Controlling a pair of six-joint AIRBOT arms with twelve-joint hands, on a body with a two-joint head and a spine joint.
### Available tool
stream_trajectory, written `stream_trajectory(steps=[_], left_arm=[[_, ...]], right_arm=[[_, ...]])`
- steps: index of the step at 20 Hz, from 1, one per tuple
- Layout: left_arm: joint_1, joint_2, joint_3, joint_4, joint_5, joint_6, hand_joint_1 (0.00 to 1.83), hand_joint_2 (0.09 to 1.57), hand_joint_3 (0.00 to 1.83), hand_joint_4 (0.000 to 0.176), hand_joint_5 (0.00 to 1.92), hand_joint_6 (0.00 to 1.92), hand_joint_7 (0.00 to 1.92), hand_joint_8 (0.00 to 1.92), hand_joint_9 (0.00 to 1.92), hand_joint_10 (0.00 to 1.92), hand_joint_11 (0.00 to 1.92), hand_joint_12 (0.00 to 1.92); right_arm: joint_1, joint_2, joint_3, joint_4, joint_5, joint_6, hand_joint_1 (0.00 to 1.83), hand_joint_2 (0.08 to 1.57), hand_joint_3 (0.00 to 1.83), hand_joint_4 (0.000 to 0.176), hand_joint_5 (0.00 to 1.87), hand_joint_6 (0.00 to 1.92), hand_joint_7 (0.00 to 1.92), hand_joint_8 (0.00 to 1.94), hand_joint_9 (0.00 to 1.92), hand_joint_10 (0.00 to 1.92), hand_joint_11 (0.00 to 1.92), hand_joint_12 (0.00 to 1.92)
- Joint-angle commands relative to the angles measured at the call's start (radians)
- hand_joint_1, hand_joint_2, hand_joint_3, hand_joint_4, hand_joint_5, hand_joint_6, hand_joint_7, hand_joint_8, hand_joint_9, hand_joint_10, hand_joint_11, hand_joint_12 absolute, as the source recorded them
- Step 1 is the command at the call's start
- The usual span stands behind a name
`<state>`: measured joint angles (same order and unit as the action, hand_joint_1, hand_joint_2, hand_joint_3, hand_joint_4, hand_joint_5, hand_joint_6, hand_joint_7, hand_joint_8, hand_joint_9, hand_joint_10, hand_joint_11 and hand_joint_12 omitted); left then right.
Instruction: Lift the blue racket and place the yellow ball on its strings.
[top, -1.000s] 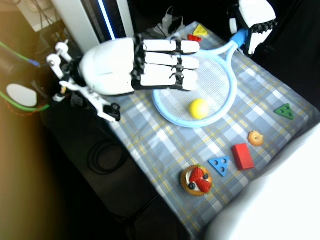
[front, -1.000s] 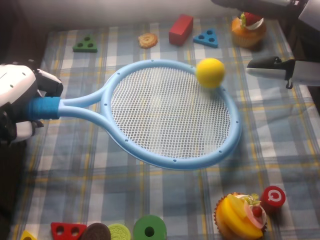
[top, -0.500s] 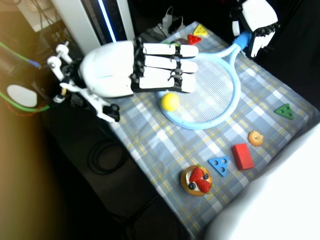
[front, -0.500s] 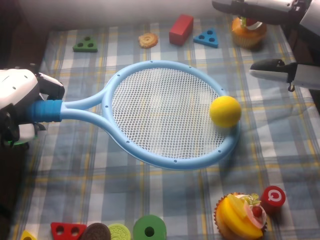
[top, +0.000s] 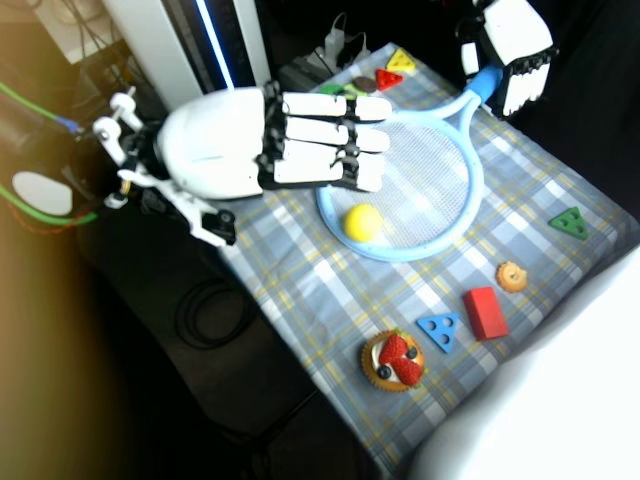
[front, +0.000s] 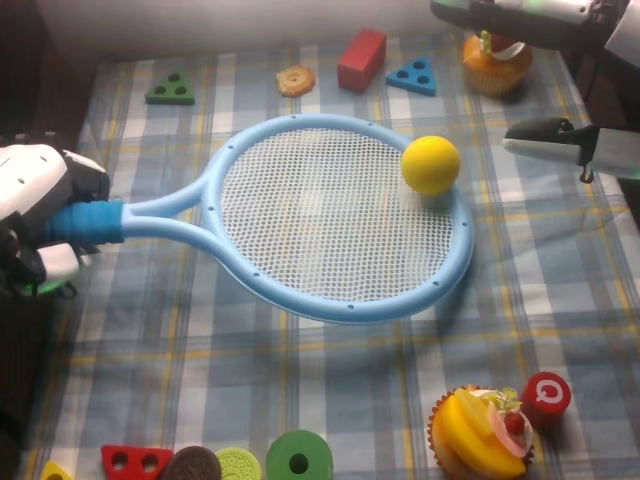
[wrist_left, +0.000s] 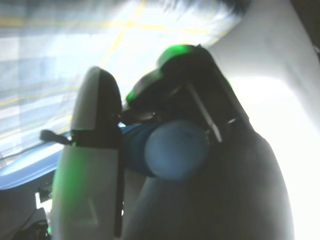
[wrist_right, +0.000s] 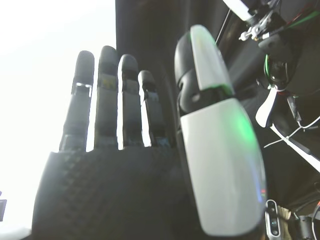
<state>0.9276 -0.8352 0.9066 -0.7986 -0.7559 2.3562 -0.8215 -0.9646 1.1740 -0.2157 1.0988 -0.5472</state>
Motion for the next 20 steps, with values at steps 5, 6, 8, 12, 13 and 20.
stream_trajectory(steps=[5, 6, 8, 12, 13, 20], left_arm=[[0.002, 0.008, -0.032, 0.056, -0.151, -0.024, 0.95, 0.96, 0.00, 0.117, 0.35, 0.02, 0.43, 0.07, 0.41, 0.25, 0.04, 0.93], [0.007, 0.012, -0.041, 0.069, -0.160, -0.050, 0.90, 0.94, 0.00, 0.142, 0.29, 0.00, 0.38, 0.01, 0.39, 0.10, 0.02, 0.81], [0.021, 0.029, -0.056, 0.102, -0.184, -0.140, 0.77, 0.92, 0.00, 0.175, 0.17, 0.00, 0.28, 0.00, 0.32, 0.01, 0.00, 0.60], [0.045, 0.087, -0.109, 0.166, -0.268, -0.227, 0.73, 0.90, 0.00, 0.176, 0.05, 0.00, 0.19, 0.00, 0.17, 0.00, 0.00, 0.42], [0.049, 0.098, -0.122, 0.177, -0.287, -0.231, 0.76, 0.84, 0.00, 0.176, 0.02, 0.00, 0.14, 0.00, 0.12, 0.00, 0.00, 0.30], [0.076, 0.111, -0.130, 0.188, -0.315, -0.321, 0.78, 0.84, 0.00, 0.176, 0.00, 0.00, 0.10, 0.00, 0.10, 0.00, 0.00, 0.30]], right_arm=[[-0.003, 0.004, -0.003, 0.042, 0.125, -0.001, 1.10, 1.18, 0.00, 0.000, 0.28, 0.00, 0.44, 0.00, 0.45, 0.00, 0.12, 0.74], [-0.008, 0.005, -0.003, 0.048, 0.129, -0.001, 1.09, 1.18, 0.00, 0.000, 0.29, 0.00, 0.44, 0.00, 0.45, 0.00, 0.11, 0.74], [-0.025, 0.008, -0.006, 0.067, 0.146, -0.001, 1.05, 1.18, 0.00, 0.002, 0.28, 0.00, 0.44, 0.00, 0.44, 0.00, 0.08, 0.79], [-0.058, 0.019, -0.015, 0.104, 0.184, -0.003, 0.98, 1.19, 0.00, 0.015, 0.30, 0.00, 0.46, 0.00, 0.48, 0.00, 0.19, 0.71], [-0.063, 0.019, -0.017, 0.112, 0.190, -0.005, 0.98, 1.21, 0.00, 0.027, 0.29, 0.00, 0.41, 0.00, 0.44, 0.00, 0.20, 0.57], [-0.085, 0.025, -0.022, 0.137, 0.207, -0.008, 1.01, 1.21, 0.00, 0.013, 0.29, 0.01, 0.41, 0.01, 0.44, 0.01, 0.22, 0.55]])
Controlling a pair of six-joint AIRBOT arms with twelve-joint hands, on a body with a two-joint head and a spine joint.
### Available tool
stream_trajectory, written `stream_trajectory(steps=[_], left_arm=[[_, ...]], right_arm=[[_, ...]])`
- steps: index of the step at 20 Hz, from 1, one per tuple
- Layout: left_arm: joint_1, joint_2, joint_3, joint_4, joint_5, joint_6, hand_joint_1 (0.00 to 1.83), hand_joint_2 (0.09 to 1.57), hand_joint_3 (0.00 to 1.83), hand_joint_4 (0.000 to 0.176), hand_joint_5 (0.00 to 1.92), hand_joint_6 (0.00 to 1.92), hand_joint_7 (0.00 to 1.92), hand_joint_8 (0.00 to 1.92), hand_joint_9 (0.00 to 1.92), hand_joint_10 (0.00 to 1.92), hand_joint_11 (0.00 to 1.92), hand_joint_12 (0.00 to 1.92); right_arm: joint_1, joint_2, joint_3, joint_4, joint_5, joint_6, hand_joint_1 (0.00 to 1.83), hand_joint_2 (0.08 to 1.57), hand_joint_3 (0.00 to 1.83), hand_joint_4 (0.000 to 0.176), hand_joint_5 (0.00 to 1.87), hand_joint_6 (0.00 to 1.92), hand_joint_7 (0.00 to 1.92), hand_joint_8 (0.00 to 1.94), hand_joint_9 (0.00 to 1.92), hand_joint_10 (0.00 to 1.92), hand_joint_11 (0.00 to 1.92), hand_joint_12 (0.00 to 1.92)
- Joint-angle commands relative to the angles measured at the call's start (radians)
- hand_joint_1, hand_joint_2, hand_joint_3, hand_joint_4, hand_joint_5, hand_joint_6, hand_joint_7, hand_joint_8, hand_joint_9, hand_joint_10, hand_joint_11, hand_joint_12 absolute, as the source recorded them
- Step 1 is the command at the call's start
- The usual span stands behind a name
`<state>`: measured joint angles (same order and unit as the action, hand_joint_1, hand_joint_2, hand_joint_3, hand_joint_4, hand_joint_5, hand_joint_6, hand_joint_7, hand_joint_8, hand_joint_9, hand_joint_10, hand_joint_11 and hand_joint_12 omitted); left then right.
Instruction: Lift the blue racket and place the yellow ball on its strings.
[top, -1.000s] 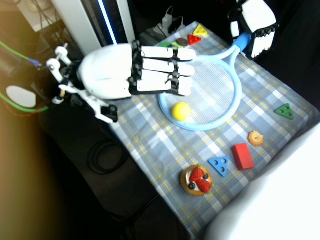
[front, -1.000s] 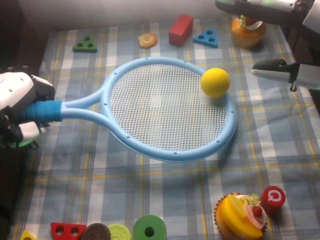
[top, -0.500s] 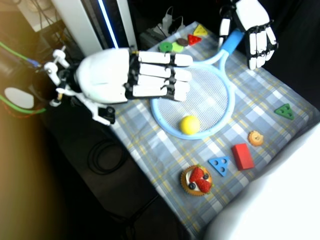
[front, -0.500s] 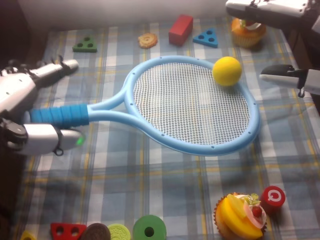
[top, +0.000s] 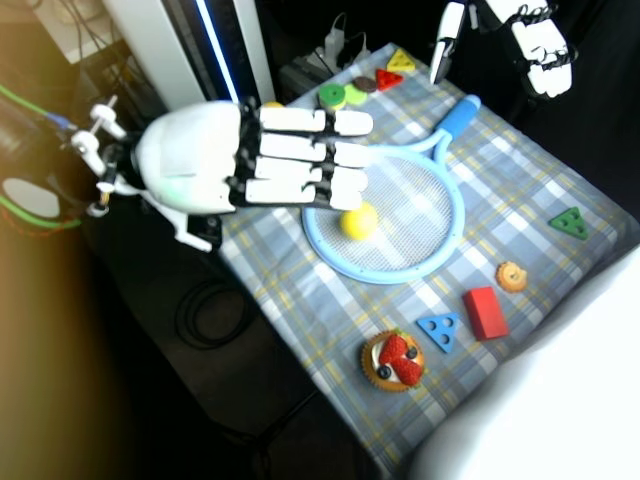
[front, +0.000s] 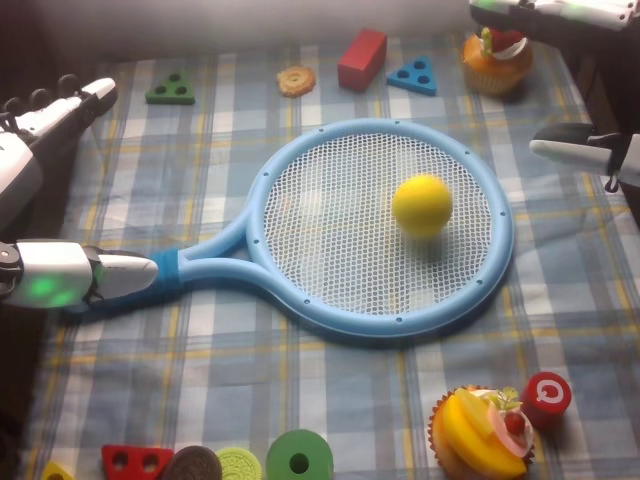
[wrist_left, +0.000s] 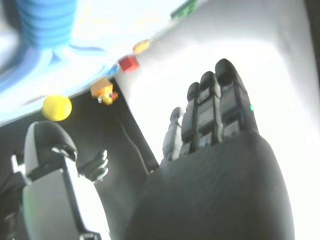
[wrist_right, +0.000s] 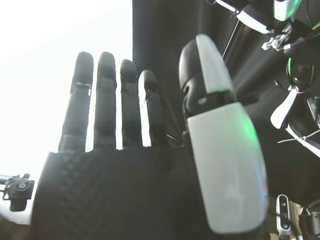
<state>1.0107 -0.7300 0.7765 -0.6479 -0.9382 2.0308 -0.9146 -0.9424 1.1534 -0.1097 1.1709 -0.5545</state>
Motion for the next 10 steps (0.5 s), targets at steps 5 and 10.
stream_trajectory(steps=[5, 10], left_arm=[[0.065, 0.079, 0.018, 0.229, -0.320, -0.594, 0.75, 0.86, 0.00, 0.155, 0.00, 0.00, 0.01, 0.00, 0.00, 0.00, 0.00, 0.07], [0.140, 0.052, 0.118, 0.305, -0.591, -1.162, 0.74, 0.84, 0.01, 0.054, 0.00, 0.00, 0.06, 0.01, 0.00, 0.00, 0.02, 0.01]], right_arm=[[-0.035, 0.019, -0.030, 0.086, 0.220, -0.032, 0.96, 1.21, 0.00, 0.000, 0.28, 0.00, 0.40, 0.00, 0.43, 0.00, 0.25, 0.34], [-0.094, 0.045, -0.079, 0.164, 0.418, -0.089, 0.80, 1.14, 0.00, 0.000, 0.29, 0.00, 0.53, 0.00, 0.64, 0.01, 0.47, 0.36]])
